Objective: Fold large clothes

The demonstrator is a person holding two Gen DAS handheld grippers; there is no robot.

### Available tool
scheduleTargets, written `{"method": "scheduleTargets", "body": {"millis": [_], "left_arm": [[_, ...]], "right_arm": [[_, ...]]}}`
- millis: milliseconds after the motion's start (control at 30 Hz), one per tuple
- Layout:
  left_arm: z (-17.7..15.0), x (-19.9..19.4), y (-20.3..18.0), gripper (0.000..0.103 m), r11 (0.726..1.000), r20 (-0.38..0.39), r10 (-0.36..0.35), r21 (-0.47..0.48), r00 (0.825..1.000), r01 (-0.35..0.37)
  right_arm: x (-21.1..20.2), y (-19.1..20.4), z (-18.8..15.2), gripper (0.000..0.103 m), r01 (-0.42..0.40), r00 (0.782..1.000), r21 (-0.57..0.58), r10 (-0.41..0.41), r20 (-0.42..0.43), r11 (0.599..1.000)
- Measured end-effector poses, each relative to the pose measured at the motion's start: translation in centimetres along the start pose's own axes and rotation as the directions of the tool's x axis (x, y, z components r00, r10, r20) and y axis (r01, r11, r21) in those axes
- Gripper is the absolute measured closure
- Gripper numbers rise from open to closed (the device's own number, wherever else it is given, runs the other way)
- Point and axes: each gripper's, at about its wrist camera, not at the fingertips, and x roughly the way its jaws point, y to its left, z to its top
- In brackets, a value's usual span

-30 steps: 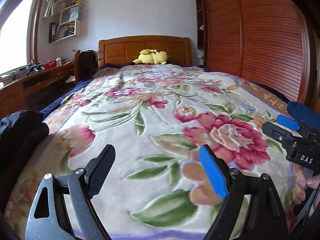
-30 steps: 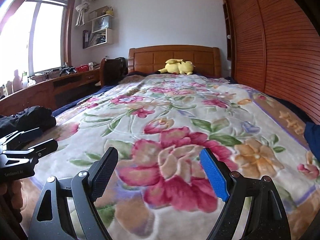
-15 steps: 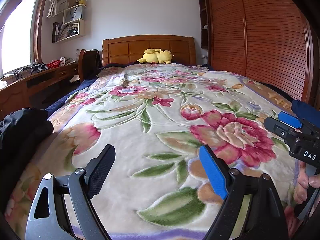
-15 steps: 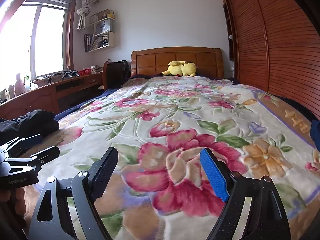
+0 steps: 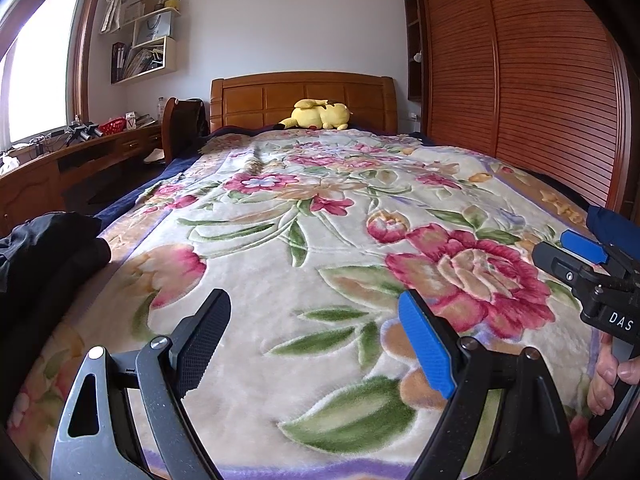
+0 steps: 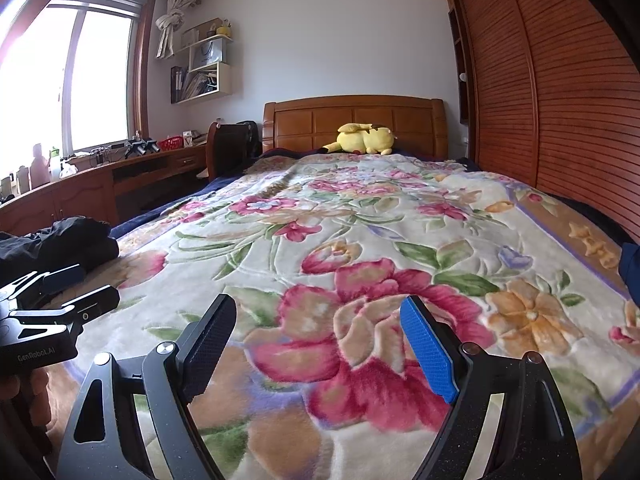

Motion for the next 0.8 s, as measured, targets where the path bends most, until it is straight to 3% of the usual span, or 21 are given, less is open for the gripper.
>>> {"method": "scheduleTargets", "body": {"millis": [800], "left_arm": [[0.18,-0.39,0.58,0.016,1.000,0.020,0.018,-0.012,1.000,-0.017]], "right_arm": [[0.26,-0.09,0.05,0.018,-0.003,1.000,0.000,0.003,0.001,1.000]]}}
